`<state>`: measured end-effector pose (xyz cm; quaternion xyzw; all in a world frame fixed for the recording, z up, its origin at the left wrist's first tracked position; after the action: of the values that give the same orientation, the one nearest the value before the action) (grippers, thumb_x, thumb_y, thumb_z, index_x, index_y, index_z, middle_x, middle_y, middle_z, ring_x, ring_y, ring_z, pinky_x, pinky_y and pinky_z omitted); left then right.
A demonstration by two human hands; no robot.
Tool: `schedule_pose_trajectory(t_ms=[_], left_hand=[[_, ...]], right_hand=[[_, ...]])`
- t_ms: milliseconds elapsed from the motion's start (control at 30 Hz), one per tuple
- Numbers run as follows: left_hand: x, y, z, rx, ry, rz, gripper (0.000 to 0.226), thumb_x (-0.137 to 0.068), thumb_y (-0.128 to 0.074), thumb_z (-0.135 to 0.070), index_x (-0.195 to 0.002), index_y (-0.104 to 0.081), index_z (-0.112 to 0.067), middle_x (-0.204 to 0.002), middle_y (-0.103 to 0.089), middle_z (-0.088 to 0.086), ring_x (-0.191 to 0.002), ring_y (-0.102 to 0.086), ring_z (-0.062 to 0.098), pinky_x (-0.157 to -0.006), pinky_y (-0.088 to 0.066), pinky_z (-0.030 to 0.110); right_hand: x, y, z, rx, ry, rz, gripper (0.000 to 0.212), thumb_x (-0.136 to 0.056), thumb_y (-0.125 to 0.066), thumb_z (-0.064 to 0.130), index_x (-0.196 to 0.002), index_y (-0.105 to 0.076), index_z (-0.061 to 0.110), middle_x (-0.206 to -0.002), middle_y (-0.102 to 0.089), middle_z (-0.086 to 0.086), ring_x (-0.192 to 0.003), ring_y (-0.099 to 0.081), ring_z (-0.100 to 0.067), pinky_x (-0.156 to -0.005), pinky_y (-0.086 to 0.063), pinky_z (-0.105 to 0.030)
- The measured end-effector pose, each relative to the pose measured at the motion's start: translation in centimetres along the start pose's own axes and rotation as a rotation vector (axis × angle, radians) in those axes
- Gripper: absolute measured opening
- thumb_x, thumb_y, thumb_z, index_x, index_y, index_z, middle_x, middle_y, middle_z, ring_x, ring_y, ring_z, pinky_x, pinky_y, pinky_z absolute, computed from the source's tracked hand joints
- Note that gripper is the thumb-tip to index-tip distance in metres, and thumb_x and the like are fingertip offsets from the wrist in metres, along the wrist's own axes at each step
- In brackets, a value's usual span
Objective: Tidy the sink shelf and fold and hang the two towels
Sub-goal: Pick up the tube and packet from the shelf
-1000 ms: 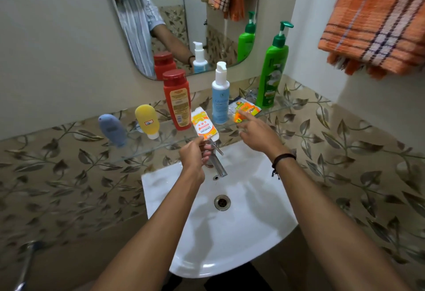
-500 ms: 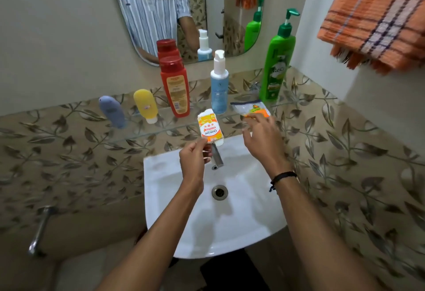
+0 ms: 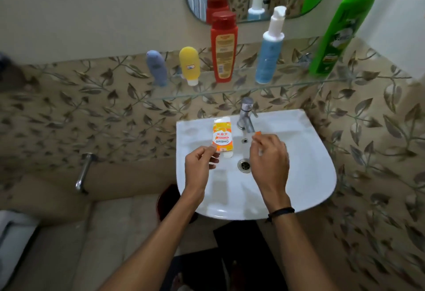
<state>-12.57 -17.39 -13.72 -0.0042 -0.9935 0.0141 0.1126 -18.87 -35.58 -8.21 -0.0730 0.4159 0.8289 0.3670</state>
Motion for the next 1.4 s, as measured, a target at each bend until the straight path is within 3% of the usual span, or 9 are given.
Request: schedule_pose_trajectory(t_ms=[167,300,633,800,900,1033,1167,1300,1400], left_hand=[[-0.1,7.6,2.8,0.023,0.062,-0.123,0.025,-0.096,-0.066,-0.015,-0.081,-0.07,0.004,-0.07,-0.07,0.003,-0.064,-0.061,0.013,-0.06,-0.047,0.025],[-1.2,14.1,4.6,0.03,0.115,-0.166,0.024,-0.096,-0.065,-0.013,-0.074,-0.068,-0.005,-0.068,-0.068,0.003,-0.066,-0.06,0.013,-0.059,-0.044,0.023],[-6.5,27.1,11.0,-0.107,0.242,-0.176,0.024,-0.095,-0.065,-0.016,-0.071,-0.068,-0.011,-0.066,-0.069,-0.001,-0.063,-0.061,0.013,-0.056,-0.046,0.021],[-10.3,28.8,20.6,-0.253,0.415,-0.139,0.027,-0.094,-0.066,-0.02,-0.07,-0.069,-0.01,-0.064,-0.067,0.001,-0.058,-0.057,0.013,-0.058,-0.045,0.027],[-12.7,28.6,28.4,-0.308,0.503,-0.09,0.033,-0.095,-0.067,-0.022,-0.077,-0.07,0.005,-0.068,-0.065,0.013,-0.062,-0.057,0.02,-0.064,-0.045,0.035],[-17.1,27.3,38.8,-0.376,0.59,-0.035,0.034,-0.097,-0.063,-0.025,-0.064,-0.064,-0.02,-0.066,-0.064,0.003,-0.069,-0.06,0.02,-0.07,-0.046,0.034],[-21.5,27.0,49.8,-0.383,0.67,-0.013,0.027,-0.086,-0.061,-0.038,-0.065,-0.065,-0.021,-0.076,-0.069,0.014,-0.08,-0.069,0.038,-0.08,-0.057,0.05],[-24.6,27.1,54.5,-0.384,0.758,-0.014,0.038,-0.089,-0.062,-0.045,-0.092,-0.075,-0.009,-0.091,-0.076,0.012,-0.085,-0.071,0.033,-0.074,-0.059,0.04],[-25.6,27.2,57.0,-0.377,0.874,0.035,0.047,-0.1,-0.053,-0.048,-0.095,-0.073,-0.006,-0.08,-0.068,0.005,-0.071,-0.06,0.021,-0.062,-0.051,0.03]], right_hand=[[4.3,-5.5,3.6,-0.136,-0.018,0.178,0.022,-0.096,-0.058,0.014,-0.111,-0.074,0.015,-0.118,-0.067,0.002,-0.098,-0.068,-0.02,-0.08,-0.048,-0.025],[6.9,-10.5,8.0,-0.188,-0.01,0.3,0.025,-0.096,-0.055,0.017,-0.115,-0.072,0.016,-0.12,-0.063,0.004,-0.093,-0.067,-0.018,-0.082,-0.055,-0.035],[14.8,-25.2,14.8,-0.181,-0.042,0.578,0.033,-0.096,-0.055,0.02,-0.126,-0.067,0.017,-0.128,-0.058,0.003,-0.107,-0.06,-0.016,-0.084,-0.041,-0.023],[19.0,-34.4,10.1,-0.125,-0.167,0.76,0.038,-0.094,-0.057,0.017,-0.132,-0.064,0.016,-0.131,-0.059,-0.002,-0.114,-0.062,-0.026,-0.093,-0.051,-0.039],[22.0,-41.2,4.8,-0.063,-0.244,0.887,0.039,-0.097,-0.054,0.018,-0.135,-0.062,0.016,-0.137,-0.057,-0.002,-0.12,-0.059,-0.026,-0.095,-0.047,-0.035],[25.4,-50.3,-2.9,-0.06,-0.294,0.998,0.034,-0.097,-0.055,0.01,-0.129,-0.066,0.01,-0.133,-0.06,-0.01,-0.119,-0.06,-0.027,-0.093,-0.046,-0.028],[27.9,-58.0,-10.0,-0.295,-0.48,1.006,0.032,-0.091,-0.058,-0.002,-0.113,-0.072,0.016,-0.112,-0.07,-0.003,-0.104,-0.066,-0.018,-0.092,-0.053,-0.035],[28.9,-63.2,-16.2,-0.361,-0.825,0.94,0.039,-0.093,-0.051,-0.01,-0.127,-0.064,0.004,-0.124,-0.063,-0.008,-0.114,-0.06,-0.025,-0.099,-0.052,-0.041],[29.3,-65.2,-18.1,-0.345,-0.859,0.909,0.038,-0.09,-0.054,-0.01,-0.121,-0.07,0.007,-0.126,-0.066,-0.007,-0.115,-0.06,-0.022,-0.1,-0.051,-0.036]])
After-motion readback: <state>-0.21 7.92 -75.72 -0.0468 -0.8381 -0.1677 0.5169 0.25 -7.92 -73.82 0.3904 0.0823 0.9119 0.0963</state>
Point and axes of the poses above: each hand's wrist, its own x-axis away from the middle knuckle, its own y-axis out of the back of the hand, z = x × y, the point moved 6 cm from there along -x, towards the middle knuckle
